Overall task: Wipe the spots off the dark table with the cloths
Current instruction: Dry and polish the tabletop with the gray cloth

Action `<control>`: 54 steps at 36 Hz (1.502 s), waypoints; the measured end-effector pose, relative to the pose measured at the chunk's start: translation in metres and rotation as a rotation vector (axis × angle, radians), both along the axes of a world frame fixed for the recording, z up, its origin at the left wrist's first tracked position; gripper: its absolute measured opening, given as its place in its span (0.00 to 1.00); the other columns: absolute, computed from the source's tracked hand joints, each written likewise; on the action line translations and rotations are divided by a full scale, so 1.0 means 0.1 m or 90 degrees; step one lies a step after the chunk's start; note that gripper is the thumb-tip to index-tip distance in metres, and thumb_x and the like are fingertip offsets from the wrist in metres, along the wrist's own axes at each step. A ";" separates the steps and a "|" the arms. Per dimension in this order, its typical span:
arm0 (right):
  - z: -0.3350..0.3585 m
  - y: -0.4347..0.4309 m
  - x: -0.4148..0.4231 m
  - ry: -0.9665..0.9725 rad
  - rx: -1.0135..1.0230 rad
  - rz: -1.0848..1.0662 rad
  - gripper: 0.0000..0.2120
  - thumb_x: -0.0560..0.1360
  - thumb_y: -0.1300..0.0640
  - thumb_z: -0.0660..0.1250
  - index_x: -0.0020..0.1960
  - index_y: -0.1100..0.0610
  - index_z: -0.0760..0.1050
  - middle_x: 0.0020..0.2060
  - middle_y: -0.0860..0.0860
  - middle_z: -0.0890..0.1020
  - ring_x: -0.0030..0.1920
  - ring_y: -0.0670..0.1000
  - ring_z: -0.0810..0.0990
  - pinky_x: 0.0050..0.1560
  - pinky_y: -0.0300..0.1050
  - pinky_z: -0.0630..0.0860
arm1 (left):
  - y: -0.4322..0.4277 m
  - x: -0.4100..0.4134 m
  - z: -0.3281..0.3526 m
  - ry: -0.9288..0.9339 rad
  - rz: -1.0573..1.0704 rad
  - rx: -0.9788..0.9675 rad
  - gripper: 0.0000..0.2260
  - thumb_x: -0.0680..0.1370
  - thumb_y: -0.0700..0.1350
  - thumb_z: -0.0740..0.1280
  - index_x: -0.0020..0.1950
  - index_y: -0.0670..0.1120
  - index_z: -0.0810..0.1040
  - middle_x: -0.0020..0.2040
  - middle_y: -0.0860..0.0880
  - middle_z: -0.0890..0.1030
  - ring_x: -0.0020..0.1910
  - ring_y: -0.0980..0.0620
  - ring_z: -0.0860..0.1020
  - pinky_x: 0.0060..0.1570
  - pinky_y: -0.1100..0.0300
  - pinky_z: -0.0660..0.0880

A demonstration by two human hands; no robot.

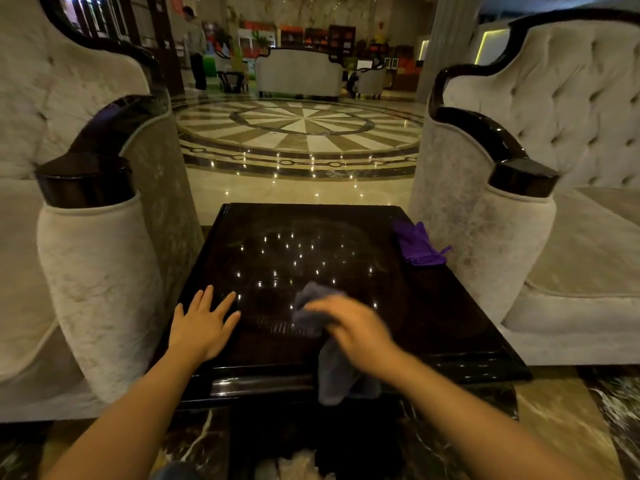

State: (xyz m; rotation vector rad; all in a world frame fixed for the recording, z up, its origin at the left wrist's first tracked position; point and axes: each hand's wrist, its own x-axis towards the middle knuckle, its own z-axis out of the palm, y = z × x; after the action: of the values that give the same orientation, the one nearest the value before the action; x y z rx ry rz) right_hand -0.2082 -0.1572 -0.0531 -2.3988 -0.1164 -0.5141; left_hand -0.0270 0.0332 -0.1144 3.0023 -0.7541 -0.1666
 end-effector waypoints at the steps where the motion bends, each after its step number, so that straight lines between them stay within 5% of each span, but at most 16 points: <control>1: 0.08 -0.15 0.06 -0.012 -0.004 -0.040 0.20 0.67 0.67 0.59 0.57 0.59 0.77 0.55 0.59 0.81 0.57 0.52 0.76 0.58 0.39 0.67 | 0.00 0.00 -0.01 -0.001 0.000 -0.005 0.24 0.80 0.59 0.45 0.75 0.58 0.45 0.78 0.46 0.45 0.76 0.47 0.45 0.73 0.45 0.48; 5: 0.25 -0.75 0.37 -0.015 -0.043 -0.159 0.18 0.72 0.70 0.62 0.60 0.58 0.74 0.60 0.58 0.78 0.62 0.57 0.74 0.61 0.45 0.67 | 0.00 0.02 -0.05 -0.013 -0.002 -0.027 0.24 0.79 0.59 0.45 0.75 0.58 0.45 0.78 0.46 0.44 0.76 0.48 0.45 0.73 0.46 0.48; 10: 0.28 -1.37 0.80 0.035 -0.117 -0.233 0.18 0.76 0.61 0.61 0.65 0.52 0.69 0.63 0.56 0.75 0.63 0.56 0.72 0.63 0.51 0.69 | 0.00 0.06 -0.10 -0.021 0.001 -0.045 0.24 0.79 0.60 0.45 0.75 0.59 0.44 0.78 0.47 0.43 0.76 0.49 0.44 0.73 0.47 0.48; 15: 0.00 -1.66 1.05 0.210 -0.166 -0.291 0.25 0.78 0.52 0.59 0.72 0.54 0.57 0.71 0.59 0.65 0.71 0.58 0.62 0.70 0.53 0.61 | 0.01 0.07 -0.13 -0.018 -0.004 -0.046 0.24 0.79 0.60 0.45 0.75 0.59 0.44 0.78 0.48 0.42 0.76 0.49 0.44 0.73 0.48 0.47; 21: -0.44 -1.73 1.02 0.418 -0.168 -0.367 0.28 0.78 0.41 0.51 0.73 0.46 0.46 0.75 0.59 0.47 0.74 0.63 0.49 0.72 0.59 0.50 | 0.01 0.07 -0.13 -0.022 -0.007 -0.048 0.24 0.79 0.60 0.46 0.75 0.59 0.45 0.78 0.48 0.42 0.76 0.49 0.45 0.73 0.48 0.47; 29: -0.60 -1.71 1.11 0.413 -0.117 -0.402 0.28 0.78 0.41 0.51 0.73 0.47 0.46 0.75 0.59 0.50 0.74 0.61 0.47 0.74 0.59 0.47 | 0.01 0.08 -0.15 -0.021 -0.010 -0.048 0.24 0.79 0.60 0.46 0.75 0.59 0.47 0.78 0.48 0.42 0.76 0.49 0.45 0.73 0.48 0.47; 38: -0.68 -1.48 1.35 0.352 -0.142 -0.333 0.27 0.78 0.43 0.53 0.73 0.48 0.51 0.75 0.57 0.55 0.74 0.59 0.51 0.74 0.58 0.50 | -0.01 0.08 -0.15 -0.021 0.000 -0.042 0.25 0.79 0.61 0.47 0.75 0.59 0.48 0.78 0.48 0.43 0.76 0.49 0.46 0.73 0.48 0.49; 54: -0.66 -0.52 1.26 0.291 -0.203 -0.012 0.24 0.78 0.46 0.55 0.72 0.44 0.53 0.75 0.53 0.57 0.75 0.53 0.52 0.74 0.52 0.51 | -0.02 0.06 -0.10 -0.010 0.010 -0.022 0.24 0.79 0.60 0.47 0.75 0.59 0.49 0.78 0.47 0.46 0.76 0.48 0.49 0.73 0.48 0.51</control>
State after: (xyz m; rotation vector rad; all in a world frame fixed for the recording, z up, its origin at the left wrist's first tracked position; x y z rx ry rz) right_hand -0.0819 -0.2088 -0.1190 -2.7648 0.0295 0.0622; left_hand -0.0209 0.0315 -0.1248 2.9797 -0.7280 -0.1286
